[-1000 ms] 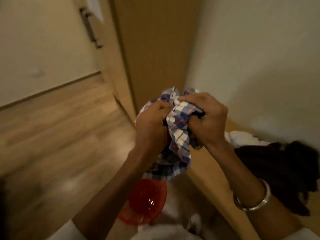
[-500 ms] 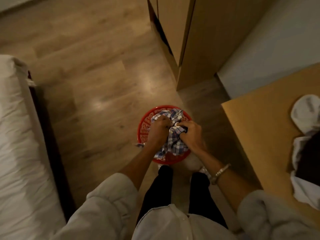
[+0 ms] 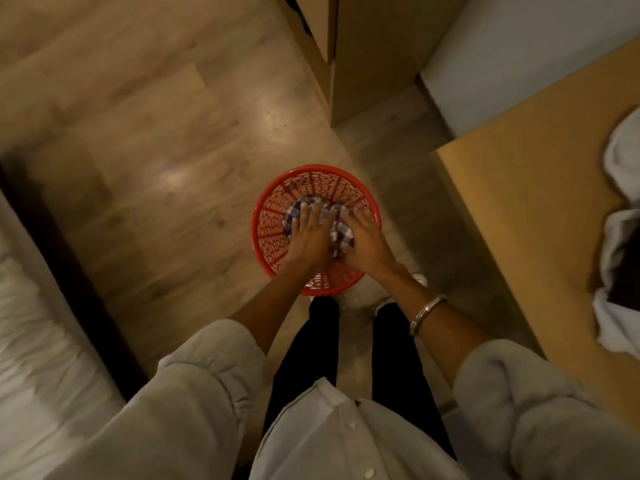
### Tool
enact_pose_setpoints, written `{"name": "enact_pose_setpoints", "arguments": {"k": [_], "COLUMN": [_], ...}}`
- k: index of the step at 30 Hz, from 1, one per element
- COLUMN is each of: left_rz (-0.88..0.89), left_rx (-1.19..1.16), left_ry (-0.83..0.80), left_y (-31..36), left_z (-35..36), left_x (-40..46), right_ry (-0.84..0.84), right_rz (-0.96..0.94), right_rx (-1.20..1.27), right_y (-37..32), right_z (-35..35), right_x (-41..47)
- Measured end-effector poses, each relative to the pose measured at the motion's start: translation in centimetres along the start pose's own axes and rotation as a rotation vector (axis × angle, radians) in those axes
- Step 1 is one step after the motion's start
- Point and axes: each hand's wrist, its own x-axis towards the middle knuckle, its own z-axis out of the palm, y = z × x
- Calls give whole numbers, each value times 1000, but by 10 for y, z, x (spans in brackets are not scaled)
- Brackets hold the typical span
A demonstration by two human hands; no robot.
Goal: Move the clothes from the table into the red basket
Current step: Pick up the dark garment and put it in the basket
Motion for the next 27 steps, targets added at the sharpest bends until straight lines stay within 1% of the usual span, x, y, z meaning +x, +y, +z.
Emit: {"name": "enact_pose_setpoints", "arguments": {"k": [3, 6, 9, 12, 15, 16, 18, 20, 22, 25, 27], "left_rz": [63, 184, 358, 572, 791, 855, 918, 934, 909, 868, 898], "left_rx": [-7, 0, 24, 53, 66, 80, 125, 178, 254, 367, 442], "left_ry": [46, 113, 213, 267, 275, 255, 225, 197, 124, 54, 19], "left_y": [36, 93, 165, 249, 334, 365, 411, 456, 502, 554, 578], "left_z": [-17, -34, -46, -52, -45, -40, -31, -26, -19, -12, -4], "left_x": [-18, -33, -43, -45, -47, -47, -41, -34, -24, 1, 20], "right_ry": [105, 349, 580, 732, 856, 865, 827, 776, 729, 663, 603], "right_rz": [55, 81, 113, 285, 512, 603, 737, 797, 805, 754, 696], "right_rx": [33, 28, -86, -242, -269, -267, -271, -244, -195, -139, -84], "right_y": [0, 11, 29, 59, 105, 126, 160, 192, 228, 273, 305], "right_z": [-44, -102, -160, -208, -242, -253, -270, -288, -308, -332, -340], "right_x": [-38, -96, -153, -209, -263, -280, -302, -318, -331, -334, -326]}}
